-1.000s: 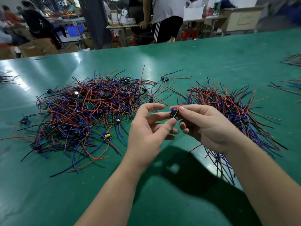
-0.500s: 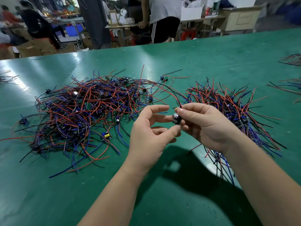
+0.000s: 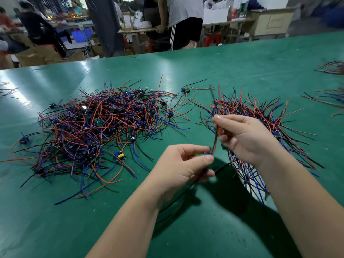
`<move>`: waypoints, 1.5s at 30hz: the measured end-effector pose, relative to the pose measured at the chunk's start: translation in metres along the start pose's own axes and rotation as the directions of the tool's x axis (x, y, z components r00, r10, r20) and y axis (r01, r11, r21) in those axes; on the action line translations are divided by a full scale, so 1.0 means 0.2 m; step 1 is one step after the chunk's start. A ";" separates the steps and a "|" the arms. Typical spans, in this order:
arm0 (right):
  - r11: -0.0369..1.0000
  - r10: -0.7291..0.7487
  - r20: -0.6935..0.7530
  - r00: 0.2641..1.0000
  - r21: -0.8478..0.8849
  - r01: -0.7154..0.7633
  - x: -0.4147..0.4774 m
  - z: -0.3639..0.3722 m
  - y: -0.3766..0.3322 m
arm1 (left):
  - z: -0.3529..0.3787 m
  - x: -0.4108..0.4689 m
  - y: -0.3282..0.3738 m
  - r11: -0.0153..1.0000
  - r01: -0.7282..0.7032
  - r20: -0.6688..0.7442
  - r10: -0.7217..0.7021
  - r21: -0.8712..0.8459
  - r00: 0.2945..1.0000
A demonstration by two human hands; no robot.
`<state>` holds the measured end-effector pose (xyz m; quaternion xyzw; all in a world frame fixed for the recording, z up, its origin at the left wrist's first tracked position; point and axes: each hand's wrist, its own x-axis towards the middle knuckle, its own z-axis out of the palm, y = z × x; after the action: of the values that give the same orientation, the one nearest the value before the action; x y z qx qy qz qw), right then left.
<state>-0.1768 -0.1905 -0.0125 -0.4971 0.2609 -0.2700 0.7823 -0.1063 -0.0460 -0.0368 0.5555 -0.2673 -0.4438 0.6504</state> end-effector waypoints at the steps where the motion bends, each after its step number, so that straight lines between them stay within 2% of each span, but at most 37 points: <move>1: 1.000 -0.008 -0.041 0.999 0.023 0.009 0.01 -0.02 -0.02 | 0.01 -0.01 0.00 0.998 0.037 0.058 -0.040 0.041 0.998; 3: 0.999 -0.019 -0.111 0.994 0.049 0.024 0.02 -0.05 -0.04 | 0.02 -0.02 0.00 0.987 0.089 0.154 -0.110 0.138 0.982; 6: 0.998 -0.019 -0.134 0.991 0.053 0.026 0.03 -0.07 -0.04 | 0.03 -0.03 0.01 0.965 0.096 0.213 -0.150 0.245 0.965; 10: 0.992 0.001 -0.158 0.987 0.127 0.020 0.05 -0.07 -0.03 | -0.01 -0.04 0.04 0.964 0.080 0.243 -0.144 0.254 0.959; 13: 0.976 0.056 -0.192 0.980 0.217 -0.014 0.06 -0.07 -0.04 | -0.03 -0.04 0.05 0.984 0.019 0.221 -0.059 0.178 0.974; 15: 0.971 0.120 -0.151 0.981 0.224 -0.084 0.06 -0.07 -0.04 | -0.04 -0.03 0.06 0.998 -0.025 0.179 0.014 0.060 0.984; 18: 0.972 0.227 -0.033 0.973 0.069 -0.224 0.04 -0.07 -0.03 | -0.05 -0.01 0.07 0.975 -0.110 0.044 0.121 -0.193 0.992; 21: 0.965 0.240 0.069 0.968 -0.122 -0.230 0.03 -0.07 -0.01 | -0.06 0.00 0.08 0.916 -0.245 -0.135 0.211 -0.319 0.968; 23: 0.956 0.236 0.159 0.959 -0.212 -0.200 0.01 -0.06 0.00 | -0.06 0.01 0.08 0.904 -0.340 -0.257 0.275 -0.260 0.927; 25: 0.964 0.224 0.261 0.939 -0.203 -0.173 -0.01 -0.04 0.01 | -0.06 0.02 0.06 0.907 -0.415 -0.336 0.372 -0.066 0.866; 27: 0.980 0.193 0.323 0.927 -0.108 -0.166 -0.02 -0.03 0.01 | -0.04 0.02 0.03 0.887 -0.452 -0.304 0.459 0.095 0.835; 29: 0.985 0.162 0.306 0.938 0.011 -0.174 -0.02 -0.01 0.02 | -0.02 0.02 0.01 0.876 -0.462 -0.217 0.481 0.135 0.849; 31: 0.983 0.138 0.252 0.958 0.086 -0.164 -0.01 0.00 0.02 | 0.02 0.01 -0.01 0.884 -0.455 -0.128 0.465 0.106 0.876; 34: 0.989 0.106 0.201 0.974 0.077 -0.124 0.00 -0.02 0.01 | 0.05 0.01 -0.02 0.915 -0.403 -0.037 0.404 0.024 0.914; 38: 0.997 0.059 0.226 0.972 -0.065 -0.046 0.00 -0.02 0.02 | 0.06 0.01 0.00 0.950 -0.264 -0.088 0.252 -0.164 0.964; 41: 0.984 0.032 0.262 0.965 -0.175 0.015 -0.01 -0.01 0.04 | 0.05 0.02 -0.01 0.970 -0.201 -0.120 0.186 -0.133 0.975; 45: 0.973 -0.060 0.120 0.991 -0.216 0.085 0.00 -0.01 0.03 | 0.01 0.02 -0.01 1.000 -0.014 -0.005 0.014 -0.005 1.000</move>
<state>-0.1770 -0.1894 -0.0190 -0.6045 0.2264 -0.2395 0.7252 -0.1073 -0.0496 -0.0391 0.5531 -0.2685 -0.4384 0.6556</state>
